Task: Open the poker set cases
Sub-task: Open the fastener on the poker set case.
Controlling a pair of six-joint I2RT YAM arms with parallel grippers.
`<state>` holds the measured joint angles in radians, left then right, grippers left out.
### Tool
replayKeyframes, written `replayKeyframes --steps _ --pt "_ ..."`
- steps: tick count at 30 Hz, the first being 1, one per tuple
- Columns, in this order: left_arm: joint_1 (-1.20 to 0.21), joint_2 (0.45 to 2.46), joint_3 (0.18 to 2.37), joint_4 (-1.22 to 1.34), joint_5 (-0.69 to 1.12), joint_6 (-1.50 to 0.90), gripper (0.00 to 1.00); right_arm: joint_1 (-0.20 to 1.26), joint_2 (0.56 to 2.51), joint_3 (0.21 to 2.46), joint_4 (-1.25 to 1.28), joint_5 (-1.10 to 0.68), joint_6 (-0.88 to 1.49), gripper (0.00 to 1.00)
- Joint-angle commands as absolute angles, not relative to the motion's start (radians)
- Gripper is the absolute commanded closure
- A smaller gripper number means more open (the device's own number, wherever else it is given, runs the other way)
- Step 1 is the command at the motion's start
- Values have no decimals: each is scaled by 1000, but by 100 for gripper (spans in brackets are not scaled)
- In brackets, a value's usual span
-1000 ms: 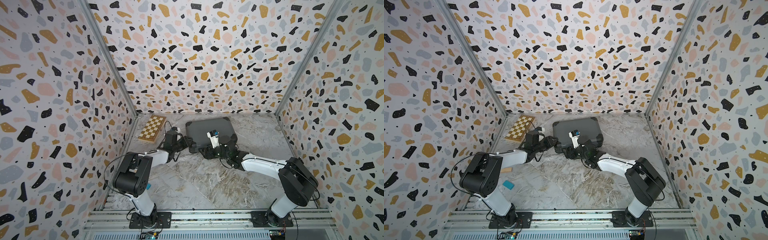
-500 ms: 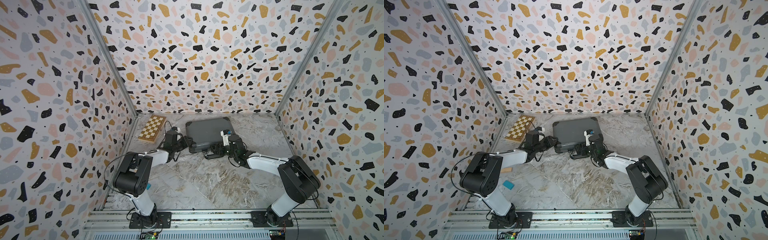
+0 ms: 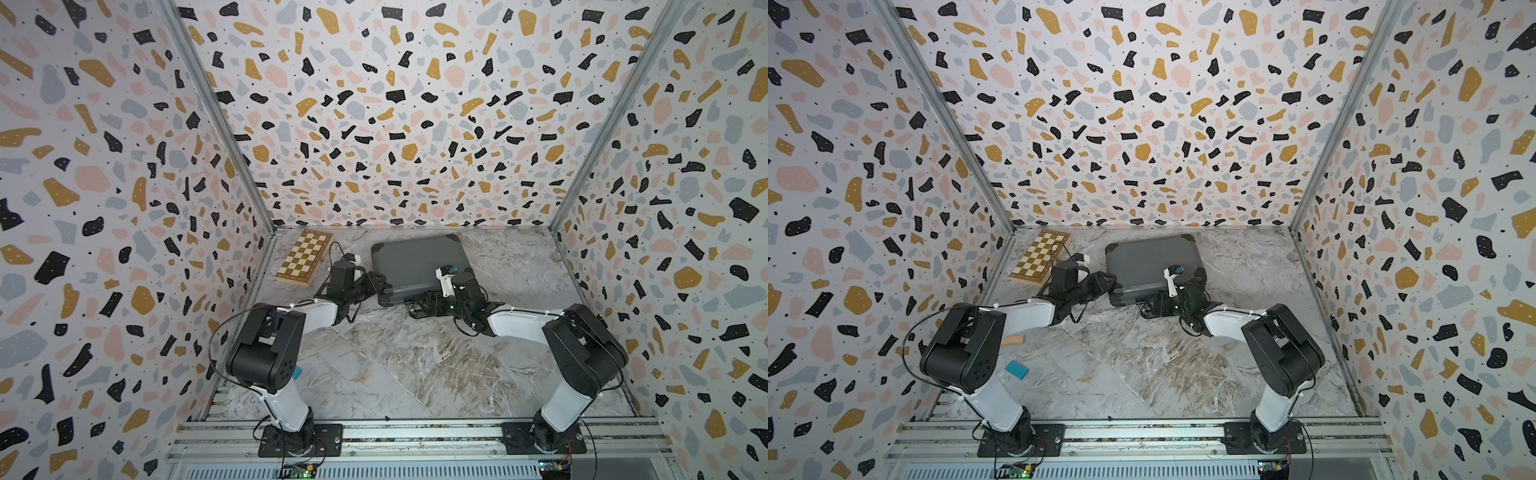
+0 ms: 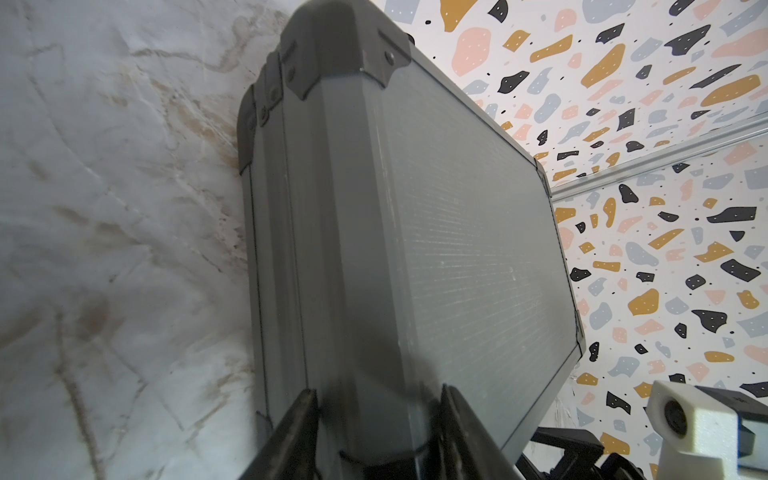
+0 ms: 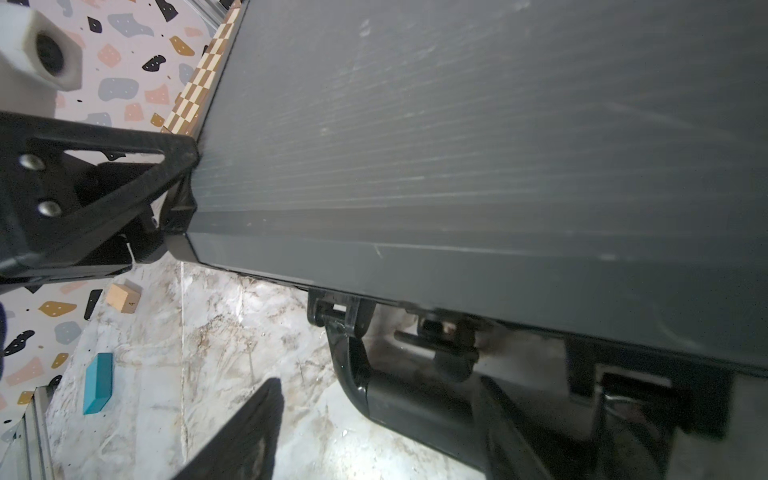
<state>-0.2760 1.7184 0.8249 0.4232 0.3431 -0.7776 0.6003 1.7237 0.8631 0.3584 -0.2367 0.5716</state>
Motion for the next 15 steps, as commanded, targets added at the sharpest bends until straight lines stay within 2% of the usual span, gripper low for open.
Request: replayKeyframes --steps 1,15 --pt "-269 1788 790 209 279 -752 53 602 1731 919 339 -255 559 26" --pt "-269 1787 789 209 278 -750 53 644 1757 988 325 -325 537 26"
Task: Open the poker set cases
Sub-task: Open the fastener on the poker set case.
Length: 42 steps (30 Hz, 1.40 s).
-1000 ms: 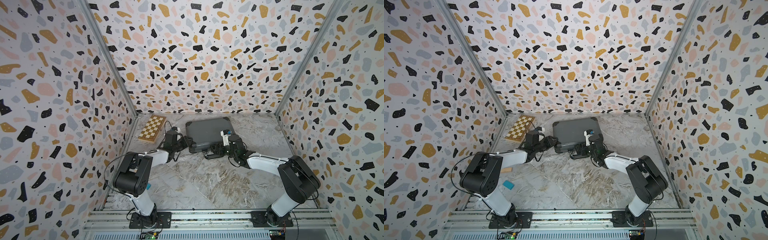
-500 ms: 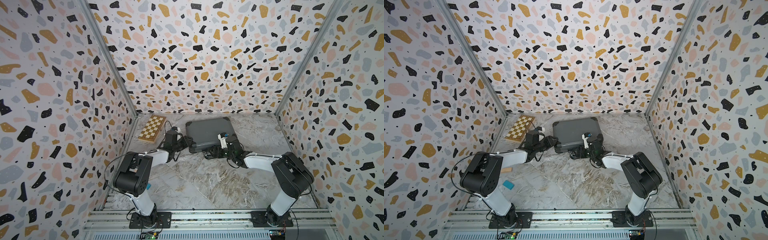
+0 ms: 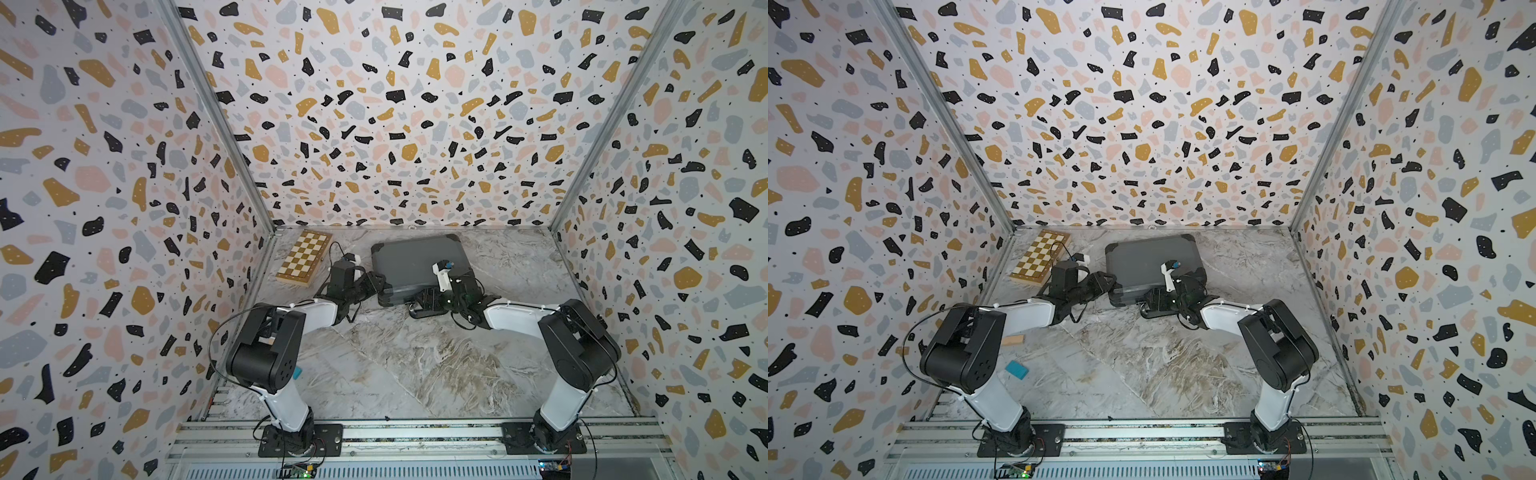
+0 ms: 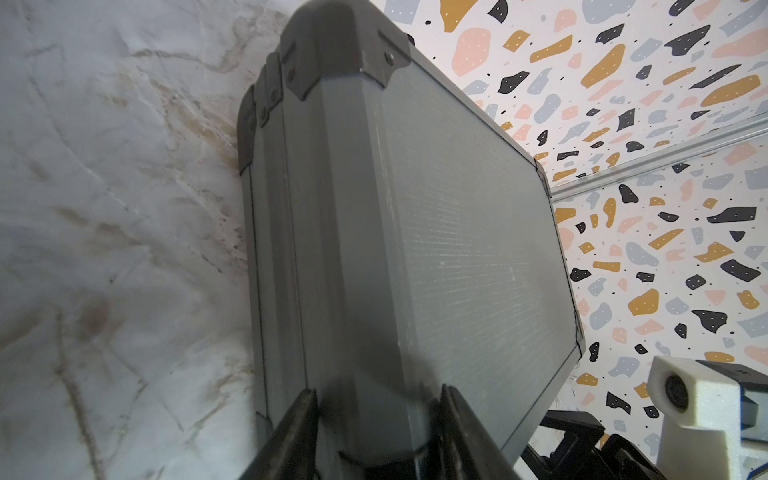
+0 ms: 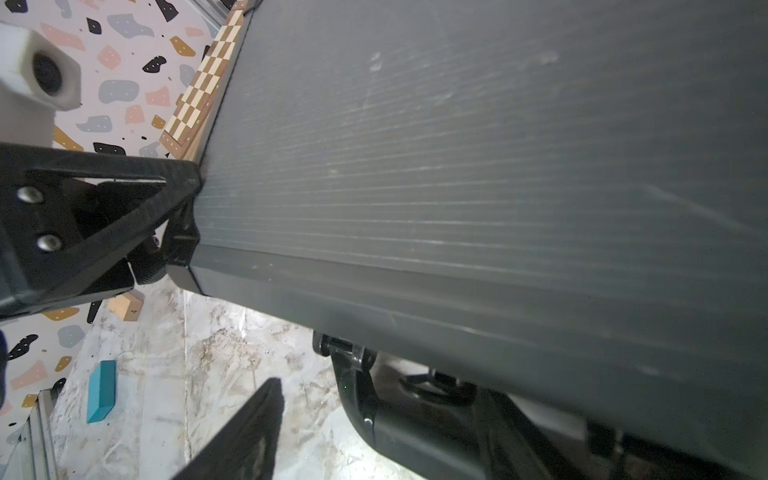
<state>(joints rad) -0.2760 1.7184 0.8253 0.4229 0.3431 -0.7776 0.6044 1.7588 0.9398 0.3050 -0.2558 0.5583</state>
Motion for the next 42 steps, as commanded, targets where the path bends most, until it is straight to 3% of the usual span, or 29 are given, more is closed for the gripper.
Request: replayKeyframes --steps 1,16,24,29,34,42 --pt "-270 1787 790 209 278 -751 53 653 1751 986 324 -328 533 26" --pt "-269 1783 789 205 273 -747 54 689 1597 844 347 -255 525 26" --pt "-270 1750 772 217 268 -742 54 686 1517 785 272 -95 521 26" --pt "-269 1675 702 329 273 -747 50 654 1471 727 273 -5 581 25" --pt "-269 1569 586 509 257 -762 41 582 1457 682 345 -62 693 25" --pt "-269 1453 420 777 205 -779 33 458 1406 650 349 -103 740 25"
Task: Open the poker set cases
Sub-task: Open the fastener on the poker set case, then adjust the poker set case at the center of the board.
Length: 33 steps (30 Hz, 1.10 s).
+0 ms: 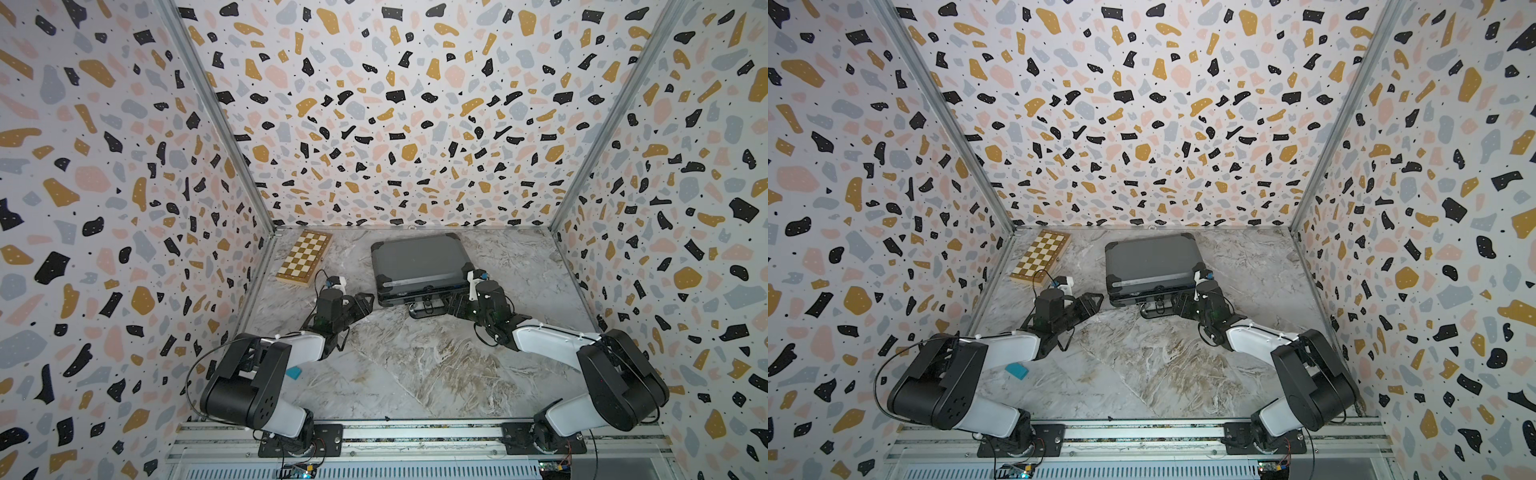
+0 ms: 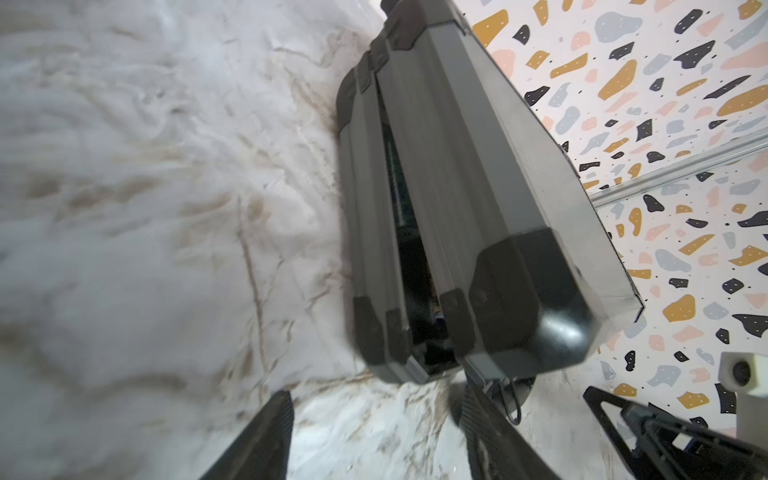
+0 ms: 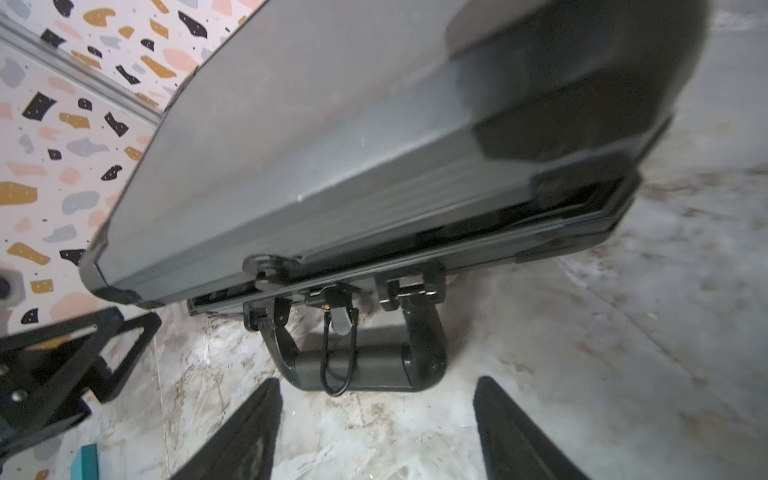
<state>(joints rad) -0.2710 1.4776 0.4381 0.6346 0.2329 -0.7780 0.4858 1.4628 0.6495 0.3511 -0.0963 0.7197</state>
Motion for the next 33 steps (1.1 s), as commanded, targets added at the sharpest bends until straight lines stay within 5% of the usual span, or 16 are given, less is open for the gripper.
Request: replayKeyframes --steps 1,8,16,33 --pt "-270 1454 413 803 213 -786 32 438 1393 650 330 -95 733 24" --pt "-270 1480 370 960 256 -813 27 293 1365 700 222 -92 689 18" --pt "-270 1460 364 924 205 -800 27 169 1605 932 109 -297 722 17" --pt "-269 1416 374 830 153 -775 26 215 1845 1028 290 -568 867 23"
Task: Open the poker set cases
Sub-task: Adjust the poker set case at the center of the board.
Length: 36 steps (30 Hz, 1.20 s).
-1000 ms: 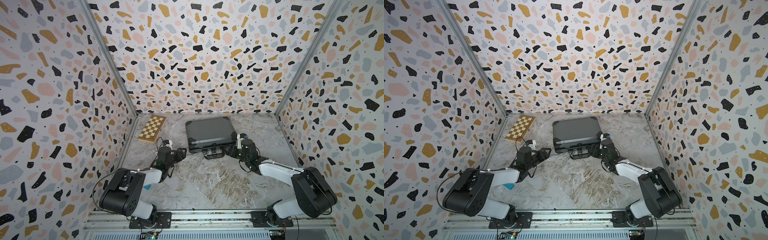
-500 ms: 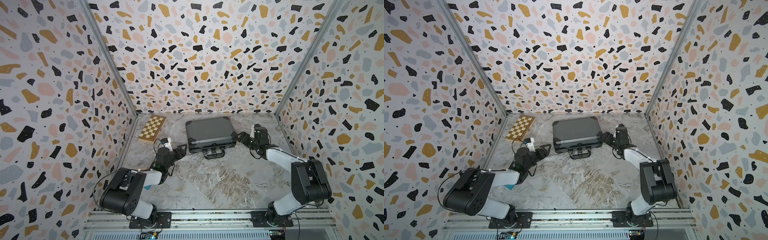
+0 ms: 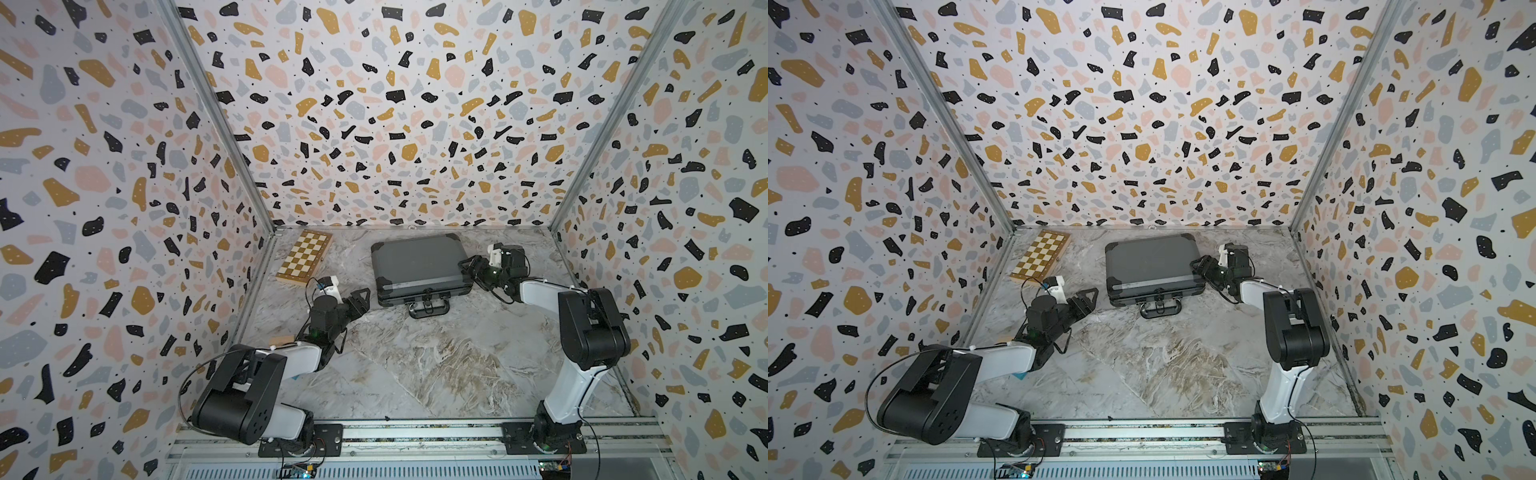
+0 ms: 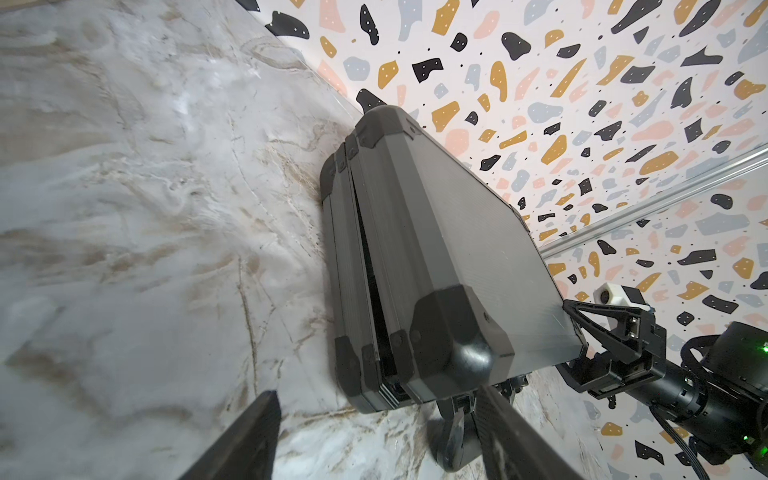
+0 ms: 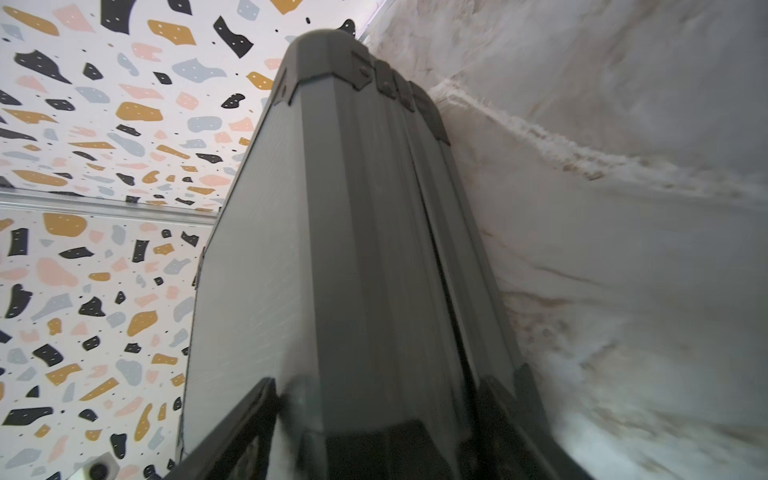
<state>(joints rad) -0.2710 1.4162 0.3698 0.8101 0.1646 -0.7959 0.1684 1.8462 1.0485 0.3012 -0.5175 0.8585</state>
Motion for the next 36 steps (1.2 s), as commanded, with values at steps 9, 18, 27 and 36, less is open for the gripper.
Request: replayKeyframes --steps 9,18,27,36 --pt "-270 1417 371 836 156 -775 25 318 1793 953 362 -558 889 24" --pt "-269 1423 371 844 160 -775 26 364 1741 876 446 -525 942 24" --pt "-269 1415 367 844 154 -775 27 400 1702 836 432 -452 952 24" --pt "-269 1414 365 830 125 -785 27 400 1635 793 410 -424 982 24"
